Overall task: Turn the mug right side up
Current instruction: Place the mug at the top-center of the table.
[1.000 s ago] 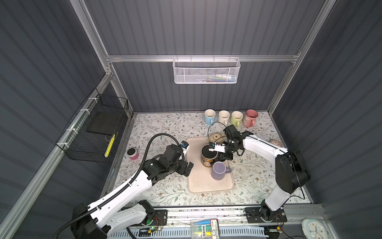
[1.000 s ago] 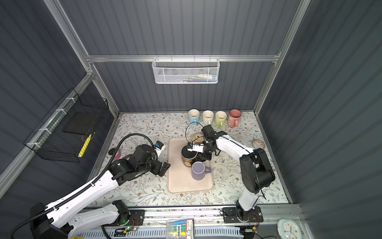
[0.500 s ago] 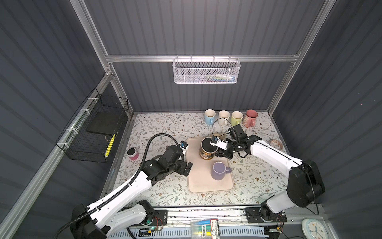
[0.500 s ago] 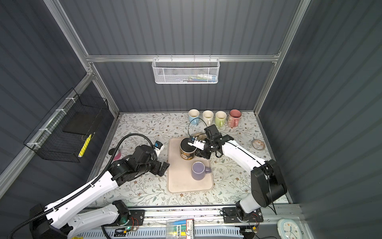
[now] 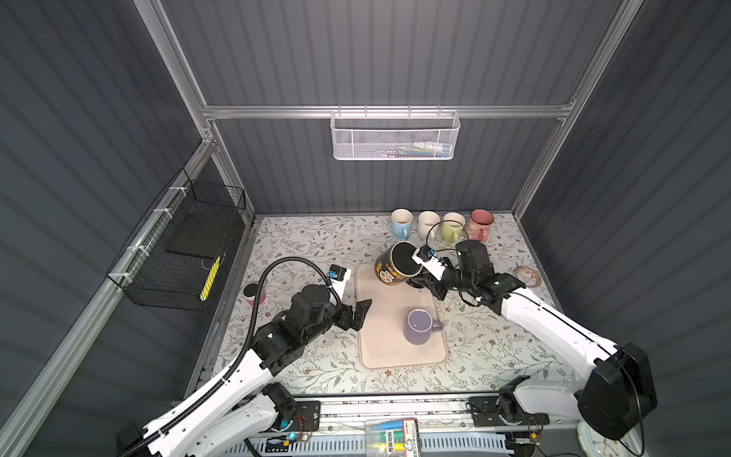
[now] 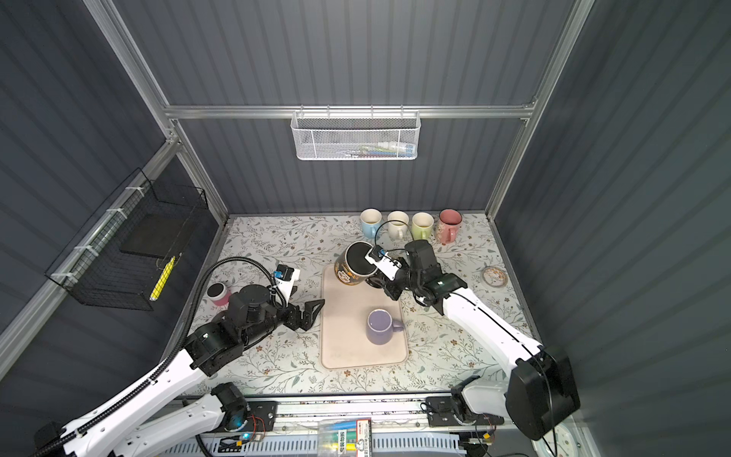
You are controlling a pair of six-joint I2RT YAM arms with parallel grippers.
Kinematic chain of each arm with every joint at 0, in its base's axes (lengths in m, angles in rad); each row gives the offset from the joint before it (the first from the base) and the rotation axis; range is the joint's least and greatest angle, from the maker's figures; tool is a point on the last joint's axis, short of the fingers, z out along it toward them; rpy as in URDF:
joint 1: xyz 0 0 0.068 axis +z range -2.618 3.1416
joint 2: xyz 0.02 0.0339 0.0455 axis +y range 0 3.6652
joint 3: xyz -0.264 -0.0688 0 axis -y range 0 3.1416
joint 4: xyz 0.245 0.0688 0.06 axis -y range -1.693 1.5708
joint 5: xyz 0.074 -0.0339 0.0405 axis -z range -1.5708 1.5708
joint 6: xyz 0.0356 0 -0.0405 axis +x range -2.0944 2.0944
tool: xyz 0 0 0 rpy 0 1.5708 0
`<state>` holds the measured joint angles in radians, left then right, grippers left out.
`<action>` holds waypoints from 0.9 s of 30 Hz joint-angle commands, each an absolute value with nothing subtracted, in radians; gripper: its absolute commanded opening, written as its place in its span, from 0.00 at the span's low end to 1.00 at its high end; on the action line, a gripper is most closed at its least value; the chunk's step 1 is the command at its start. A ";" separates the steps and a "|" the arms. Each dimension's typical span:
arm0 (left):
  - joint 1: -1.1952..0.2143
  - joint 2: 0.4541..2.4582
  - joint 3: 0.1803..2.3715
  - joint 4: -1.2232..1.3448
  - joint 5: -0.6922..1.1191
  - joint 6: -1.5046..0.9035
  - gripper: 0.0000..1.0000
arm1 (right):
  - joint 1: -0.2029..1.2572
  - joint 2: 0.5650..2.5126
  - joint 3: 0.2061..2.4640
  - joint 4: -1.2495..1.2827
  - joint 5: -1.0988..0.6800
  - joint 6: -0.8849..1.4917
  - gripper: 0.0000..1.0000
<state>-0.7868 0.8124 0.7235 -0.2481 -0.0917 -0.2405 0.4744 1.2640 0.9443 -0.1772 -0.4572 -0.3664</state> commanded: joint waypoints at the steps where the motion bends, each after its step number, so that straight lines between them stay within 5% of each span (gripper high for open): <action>1: -0.788 0.808 0.699 -0.053 0.006 -0.289 1.00 | 0.479 1.191 0.958 0.067 -0.562 -0.224 0.00; 27: -0.641 1.171 0.594 0.984 0.569 -0.660 0.95 | 0.439 1.153 1.049 0.429 -0.842 0.271 0.00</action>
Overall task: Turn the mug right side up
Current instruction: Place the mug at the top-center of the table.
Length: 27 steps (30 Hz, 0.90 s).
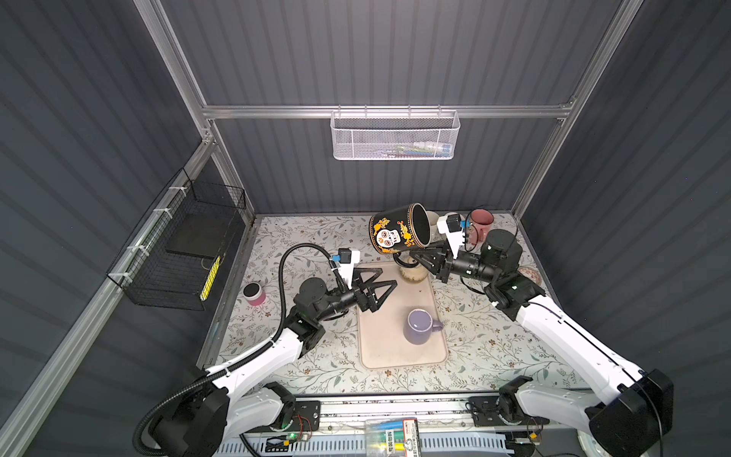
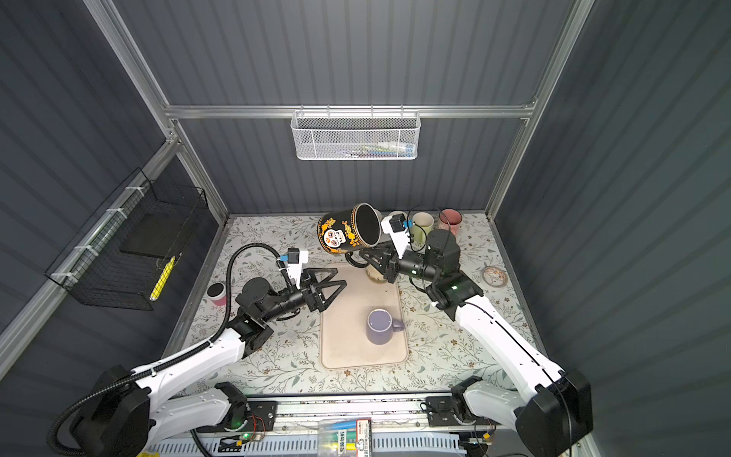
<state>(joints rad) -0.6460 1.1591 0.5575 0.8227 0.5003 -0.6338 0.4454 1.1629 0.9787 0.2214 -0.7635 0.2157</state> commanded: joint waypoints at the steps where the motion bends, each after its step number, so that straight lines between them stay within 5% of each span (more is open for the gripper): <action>1: -0.640 1.183 0.602 1.002 0.579 -0.662 0.96 | 0.439 1.157 1.051 0.435 -0.853 0.282 0.00; 16: -0.597 1.385 0.717 1.300 0.647 -0.799 0.85 | 0.438 1.166 1.021 0.534 -0.925 0.362 0.00; 27: -0.595 1.443 0.756 1.390 0.684 -0.848 0.62 | 0.436 1.206 1.001 0.587 -0.947 0.391 0.00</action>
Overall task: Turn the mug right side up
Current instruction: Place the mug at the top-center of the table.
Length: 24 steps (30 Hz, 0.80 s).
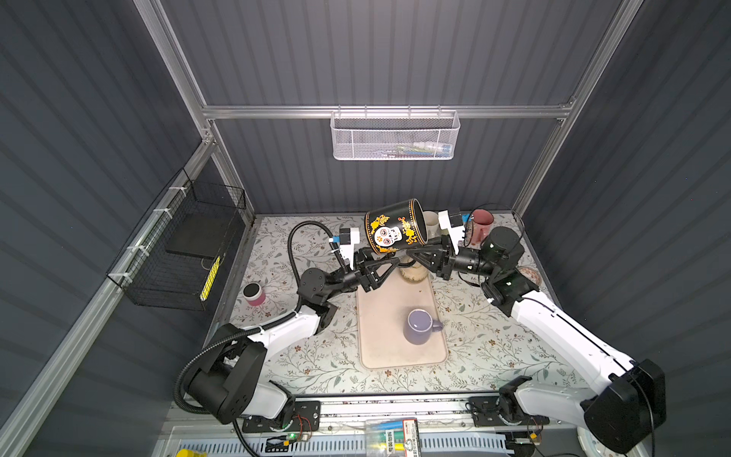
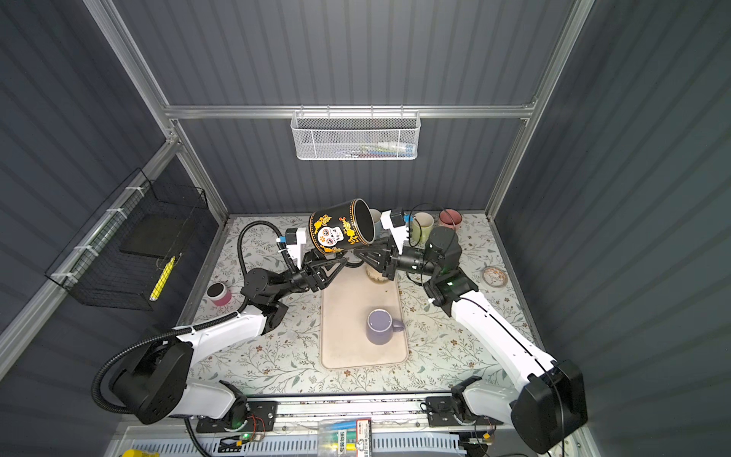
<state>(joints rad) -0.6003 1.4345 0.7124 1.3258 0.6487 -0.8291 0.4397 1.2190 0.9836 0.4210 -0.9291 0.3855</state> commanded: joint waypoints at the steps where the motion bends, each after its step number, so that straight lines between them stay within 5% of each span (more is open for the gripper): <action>1: -0.595 1.446 0.762 1.392 0.691 -0.851 0.61 | 0.436 1.211 1.002 0.591 -0.948 0.394 0.00; 13: -0.595 1.442 0.772 1.396 0.711 -0.853 0.31 | 0.426 1.260 1.005 0.657 -0.960 0.439 0.00; 17: -0.595 1.447 0.773 1.408 0.713 -0.856 0.14 | 0.424 1.276 0.994 0.661 -0.965 0.435 0.00; 18: -0.595 1.449 0.775 1.410 0.712 -0.857 0.00 | 0.422 1.281 0.989 0.664 -0.965 0.434 0.00; 24: -0.595 1.444 0.766 1.413 0.698 -0.843 0.00 | 0.415 1.306 0.980 0.679 -0.965 0.435 0.00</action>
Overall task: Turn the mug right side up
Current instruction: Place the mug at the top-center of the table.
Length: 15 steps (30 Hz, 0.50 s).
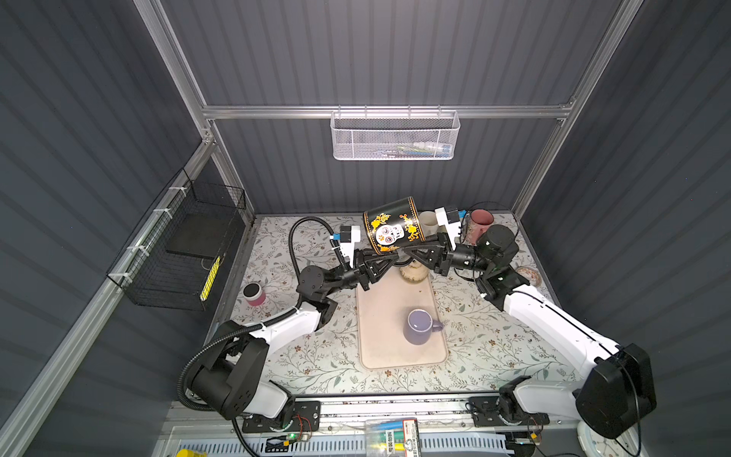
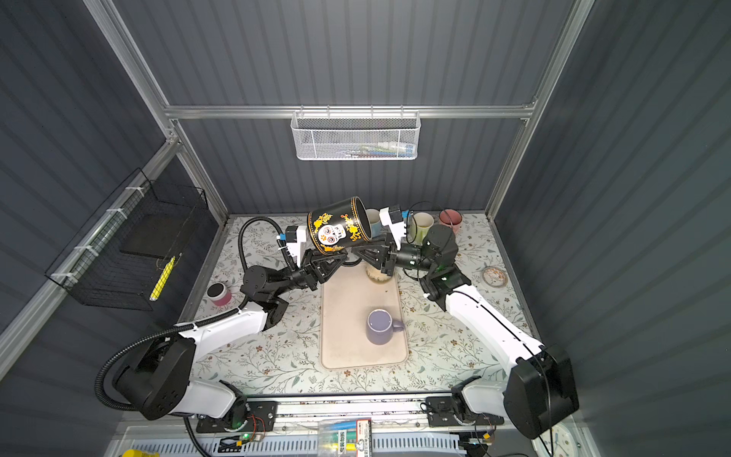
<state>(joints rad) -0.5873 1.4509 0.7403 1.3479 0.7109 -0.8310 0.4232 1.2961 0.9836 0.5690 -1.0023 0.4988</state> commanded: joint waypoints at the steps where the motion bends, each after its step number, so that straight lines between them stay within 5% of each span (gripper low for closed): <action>1: -0.595 1.438 0.763 1.403 0.694 -0.836 0.00 | 0.414 1.312 0.980 0.683 -0.966 0.436 0.00; 2: -0.595 1.430 0.759 1.392 0.691 -0.825 0.00 | 0.411 1.318 0.978 0.688 -0.966 0.441 0.01; 8: -0.595 1.376 0.726 1.306 0.653 -0.750 0.00 | 0.388 1.345 0.956 0.778 -0.966 0.492 0.57; 15: -0.595 1.319 0.697 1.219 0.606 -0.675 0.00 | 0.371 1.372 0.932 0.857 -0.953 0.525 0.76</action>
